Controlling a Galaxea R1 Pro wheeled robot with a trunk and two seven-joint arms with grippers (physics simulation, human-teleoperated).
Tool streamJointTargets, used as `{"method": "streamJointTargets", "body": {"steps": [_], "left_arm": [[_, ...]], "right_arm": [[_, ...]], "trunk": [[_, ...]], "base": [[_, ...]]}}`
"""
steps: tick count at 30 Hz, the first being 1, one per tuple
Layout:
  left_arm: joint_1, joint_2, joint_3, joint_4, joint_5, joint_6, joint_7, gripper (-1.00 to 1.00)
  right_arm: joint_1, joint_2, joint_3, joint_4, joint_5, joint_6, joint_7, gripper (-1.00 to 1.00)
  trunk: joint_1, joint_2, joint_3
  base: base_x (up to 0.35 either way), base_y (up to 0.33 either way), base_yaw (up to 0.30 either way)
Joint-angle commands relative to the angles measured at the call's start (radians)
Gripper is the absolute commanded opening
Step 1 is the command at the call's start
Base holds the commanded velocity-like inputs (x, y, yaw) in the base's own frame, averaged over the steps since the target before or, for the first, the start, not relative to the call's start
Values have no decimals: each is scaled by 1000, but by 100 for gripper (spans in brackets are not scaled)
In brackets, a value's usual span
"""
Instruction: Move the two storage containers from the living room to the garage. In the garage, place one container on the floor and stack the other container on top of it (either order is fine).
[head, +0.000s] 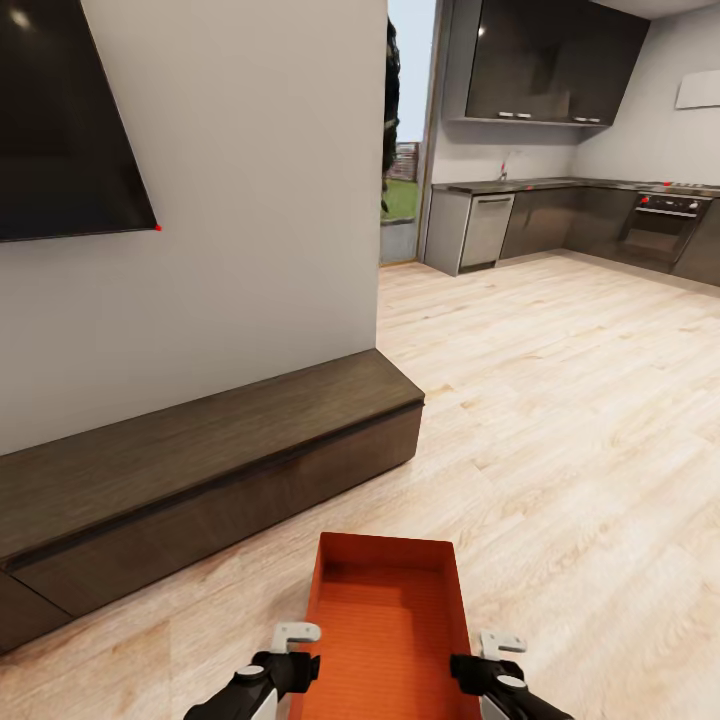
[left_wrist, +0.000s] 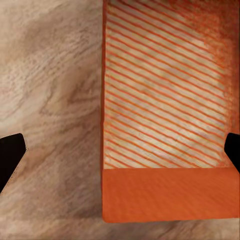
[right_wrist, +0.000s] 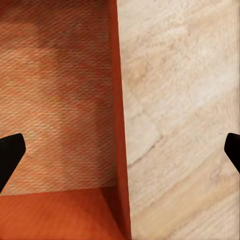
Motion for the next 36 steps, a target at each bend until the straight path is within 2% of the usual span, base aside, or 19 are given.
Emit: {"method": "streamJointTargets", "body": {"steps": [1, 3, 8, 26, 36], "left_arm": [[0, 0, 0, -2, -2, 5, 3, 100], [0, 3, 1, -2, -1, 5, 3, 100], [0, 4, 2, -2, 0, 4, 3, 100], [0, 6, 3, -11, 0, 4, 3, 100], [0, 1, 2, -24, -2, 9, 5, 100]], "right_arm": [[0, 1, 8, 0, -6, -4, -3, 100], [0, 4, 8, 0, 10, -4, -3, 100], [0, 4, 9, 1, 18, -3, -3, 100], [-1, 4, 9, 1, 20, -5, -3, 100], [0, 0, 9, 0, 20, -6, -3, 100]], "trunk": [[0, 0, -1], [0, 0, -1], [0, 0, -3], [0, 0, -31], [0, 0, -34]], "base": [[0, 0, 0], [0, 0, 0], [0, 0, 0], [0, 0, 0], [0, 0, 0]]}}
